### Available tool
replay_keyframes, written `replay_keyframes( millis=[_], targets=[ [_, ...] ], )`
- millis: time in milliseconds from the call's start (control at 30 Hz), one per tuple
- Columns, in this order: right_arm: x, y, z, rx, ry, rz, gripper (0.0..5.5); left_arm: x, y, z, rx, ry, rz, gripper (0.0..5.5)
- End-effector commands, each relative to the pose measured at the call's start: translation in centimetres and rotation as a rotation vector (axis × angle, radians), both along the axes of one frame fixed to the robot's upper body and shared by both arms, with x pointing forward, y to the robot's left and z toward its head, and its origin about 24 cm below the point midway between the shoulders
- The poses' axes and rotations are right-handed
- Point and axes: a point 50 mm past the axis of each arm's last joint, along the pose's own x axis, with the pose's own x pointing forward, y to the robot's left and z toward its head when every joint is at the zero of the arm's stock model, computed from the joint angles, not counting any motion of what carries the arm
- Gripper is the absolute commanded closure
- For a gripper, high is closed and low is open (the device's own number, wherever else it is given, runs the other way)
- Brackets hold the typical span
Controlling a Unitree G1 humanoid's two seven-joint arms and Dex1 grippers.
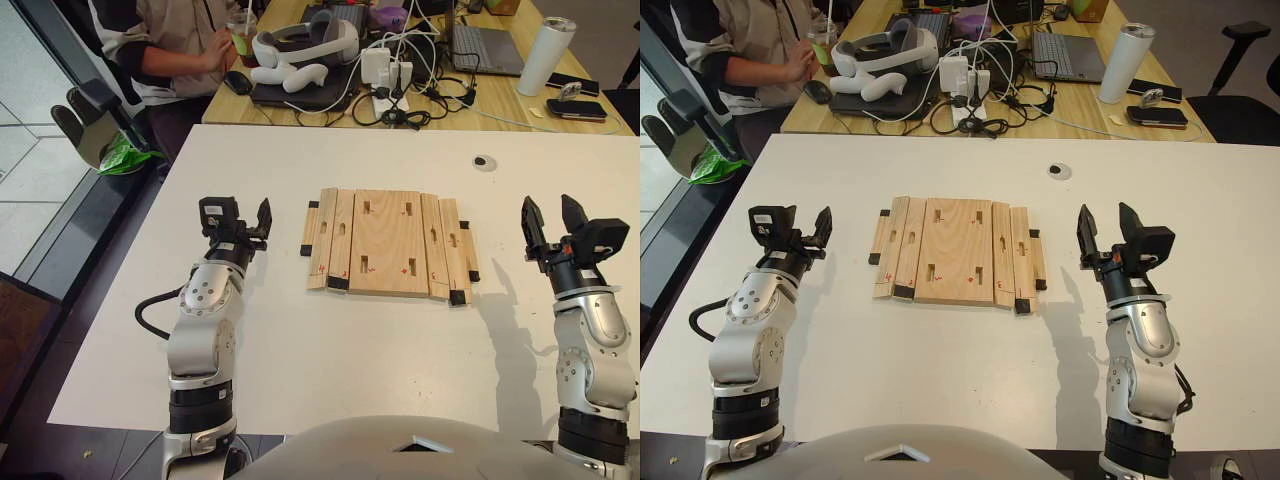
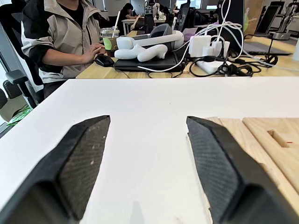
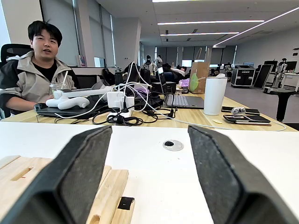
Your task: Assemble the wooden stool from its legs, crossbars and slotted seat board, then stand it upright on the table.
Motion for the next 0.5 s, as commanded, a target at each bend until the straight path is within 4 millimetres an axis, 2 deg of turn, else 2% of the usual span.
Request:
replay_keyframes(
  millis=[33, 233, 500],
  targets=[
    [0.6, -0.2, 0.0, -0.015, -0.016, -0.013, 2.44, 0.9, -0.5, -0.6, 0.051, 0.062, -0.052, 2.47],
    [1.0, -0.4, -0.3, -0.022, -0.018, -0.033, 2.44, 2.1, -1.5, -1.9, 0.153, 0.194, -0.128, 2.47],
    [1.2, -0.7, -0.4, -0.028, -0.023, -0.071, 2.44, 4.7, -2.2, -1.9, 0.317, 0.356, -0.241, 2.47]
  ],
)
